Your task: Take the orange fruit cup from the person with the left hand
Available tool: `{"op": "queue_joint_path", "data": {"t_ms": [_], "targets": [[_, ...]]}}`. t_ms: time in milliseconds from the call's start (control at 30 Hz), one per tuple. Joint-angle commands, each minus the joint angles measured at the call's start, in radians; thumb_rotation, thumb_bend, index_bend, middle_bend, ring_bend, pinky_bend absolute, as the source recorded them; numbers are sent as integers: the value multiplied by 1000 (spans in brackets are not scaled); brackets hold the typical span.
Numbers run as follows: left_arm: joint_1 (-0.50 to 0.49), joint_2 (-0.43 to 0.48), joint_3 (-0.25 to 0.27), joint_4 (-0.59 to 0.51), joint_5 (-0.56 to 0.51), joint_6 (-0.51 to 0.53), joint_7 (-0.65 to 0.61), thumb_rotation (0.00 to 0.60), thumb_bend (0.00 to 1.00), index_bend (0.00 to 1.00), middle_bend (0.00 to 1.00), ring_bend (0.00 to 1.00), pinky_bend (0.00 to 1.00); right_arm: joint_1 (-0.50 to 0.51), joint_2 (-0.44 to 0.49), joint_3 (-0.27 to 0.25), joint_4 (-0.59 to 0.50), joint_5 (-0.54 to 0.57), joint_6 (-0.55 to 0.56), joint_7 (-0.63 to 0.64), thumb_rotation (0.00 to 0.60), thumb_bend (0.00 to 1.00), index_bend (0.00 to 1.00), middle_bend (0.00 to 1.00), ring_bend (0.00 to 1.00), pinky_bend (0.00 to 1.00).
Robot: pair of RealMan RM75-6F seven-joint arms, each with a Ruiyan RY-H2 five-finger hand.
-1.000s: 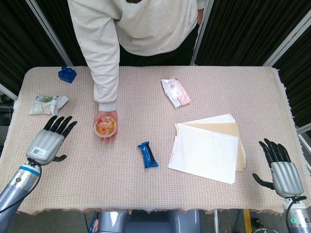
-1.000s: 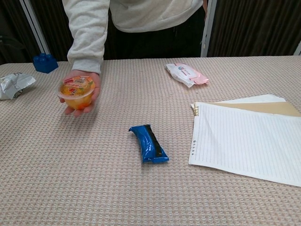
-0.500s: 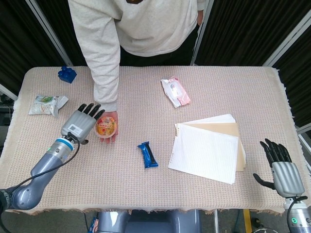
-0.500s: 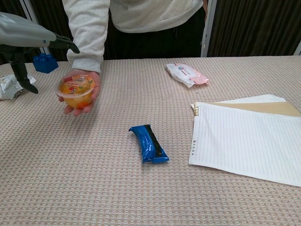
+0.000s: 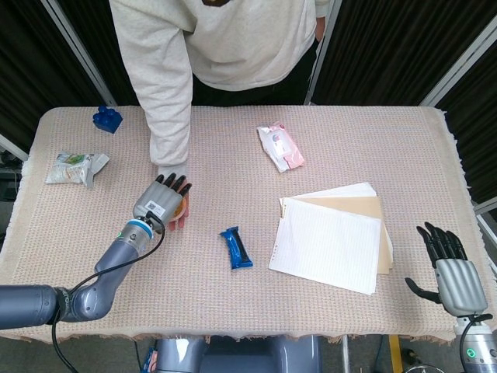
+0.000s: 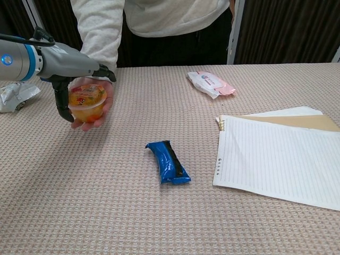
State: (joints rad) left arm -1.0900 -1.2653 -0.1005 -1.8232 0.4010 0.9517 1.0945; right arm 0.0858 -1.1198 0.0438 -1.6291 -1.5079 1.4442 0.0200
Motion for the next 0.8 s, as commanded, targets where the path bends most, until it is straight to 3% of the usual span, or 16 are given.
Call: {"op": "queue_joint_path", "data": {"t_ms": [33,267,367,467,633,800], "targets": [[-14,-14,6,12,-15,12,-5,600,122,59,21,30,144,0,1,-1,-1,-1,0,-1,600,140,50,0,0,0],[-32,-40,15,30,-39,25,-20,600,135,92,80,69,172,0,1,-1,-3,-2,0,-1,600,139,50,0,0,0],[-38,-48,20,33,-51,30,-24,600,187,238,200,174,246,-1,1,-1,-4,0,1,-1,600,139,50,0,0,0],[-35,-60,18,35,-28,47,-49,600,302,411,363,307,331,-2,2,-1,-4,0,2,0,600,140,50,0,0,0],[-1,-81,12,42,115,92,-139,600,396,547,492,418,402,-2,2,0,-3,0,3,-1,600,139,50,0,0,0],[34,-80,7,35,247,126,-223,600,440,600,540,456,426,-3,1,0,-2,1,4,-2,600,139,51,0,0,0]]}}
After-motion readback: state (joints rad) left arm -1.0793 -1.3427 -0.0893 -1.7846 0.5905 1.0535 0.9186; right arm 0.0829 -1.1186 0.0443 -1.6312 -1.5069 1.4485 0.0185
